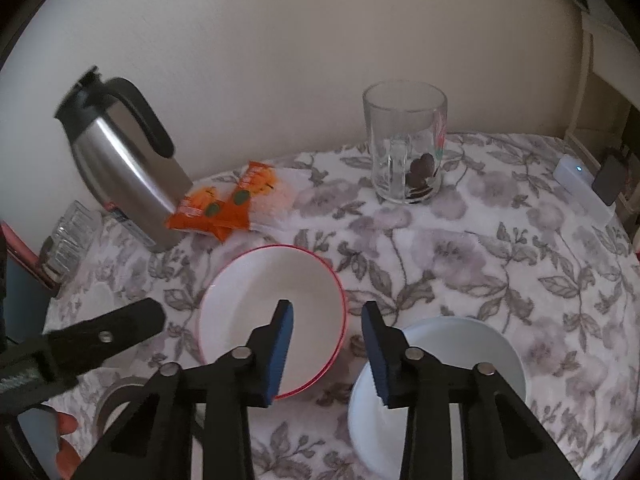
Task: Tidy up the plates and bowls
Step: 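Close both tools on the rim of the strawberry bowl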
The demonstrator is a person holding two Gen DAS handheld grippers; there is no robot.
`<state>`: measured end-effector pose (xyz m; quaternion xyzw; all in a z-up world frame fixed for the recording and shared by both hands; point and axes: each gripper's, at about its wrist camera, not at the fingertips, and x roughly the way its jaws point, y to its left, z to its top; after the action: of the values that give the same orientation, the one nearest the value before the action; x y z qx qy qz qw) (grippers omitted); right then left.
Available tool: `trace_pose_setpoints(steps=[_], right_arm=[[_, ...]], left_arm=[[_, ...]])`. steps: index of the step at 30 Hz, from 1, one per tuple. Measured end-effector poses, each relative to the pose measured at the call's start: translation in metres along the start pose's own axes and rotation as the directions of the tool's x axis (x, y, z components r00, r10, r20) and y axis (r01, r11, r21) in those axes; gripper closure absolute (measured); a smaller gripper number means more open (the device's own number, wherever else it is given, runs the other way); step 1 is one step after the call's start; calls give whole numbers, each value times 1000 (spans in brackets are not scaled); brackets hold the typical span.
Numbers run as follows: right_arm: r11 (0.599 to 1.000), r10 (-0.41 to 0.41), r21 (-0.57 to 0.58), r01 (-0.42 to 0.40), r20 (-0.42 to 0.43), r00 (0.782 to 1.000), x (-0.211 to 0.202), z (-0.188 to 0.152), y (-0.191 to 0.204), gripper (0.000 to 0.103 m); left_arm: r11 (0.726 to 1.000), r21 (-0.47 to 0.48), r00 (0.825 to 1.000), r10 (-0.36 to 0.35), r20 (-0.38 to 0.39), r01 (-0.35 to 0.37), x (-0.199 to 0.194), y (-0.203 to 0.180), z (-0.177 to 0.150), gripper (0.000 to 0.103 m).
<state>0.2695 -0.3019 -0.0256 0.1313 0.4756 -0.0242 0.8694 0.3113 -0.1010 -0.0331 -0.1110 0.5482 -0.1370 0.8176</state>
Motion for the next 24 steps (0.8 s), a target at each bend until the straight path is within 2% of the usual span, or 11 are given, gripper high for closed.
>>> trace_pose_setpoints(steps=[5,9,14,17,19,24], right_arm=[[999,8,-33,-9,-18,1000,13,3,3,79],[999,-17,-45,16,-15,1000,16,8,5,82],[999,-30,-32,30,-18,999,17,12,0,84],[999,-29,-26,28,-37,999,23,11,-3,84],[999,-31,-34,29,-45,999,27,10,-3,87],[999,-27,-43,24,-64,998,37,4,0,91]], left_arm=[[1000,-6,999,-20,-48,20,23,-1,5,40],[1000,3,997,-2,-78,2,34,-7,6,59],[1000,0,995,-8,-97,8,45,-11,4,64],[1000,-4,994,1,-108,-2,50,-10,2,76],[1000,-14,993,3,-114,-4,53,-7,2,90],[1000,-10,994,-6,-108,4,55,-6,2,94]])
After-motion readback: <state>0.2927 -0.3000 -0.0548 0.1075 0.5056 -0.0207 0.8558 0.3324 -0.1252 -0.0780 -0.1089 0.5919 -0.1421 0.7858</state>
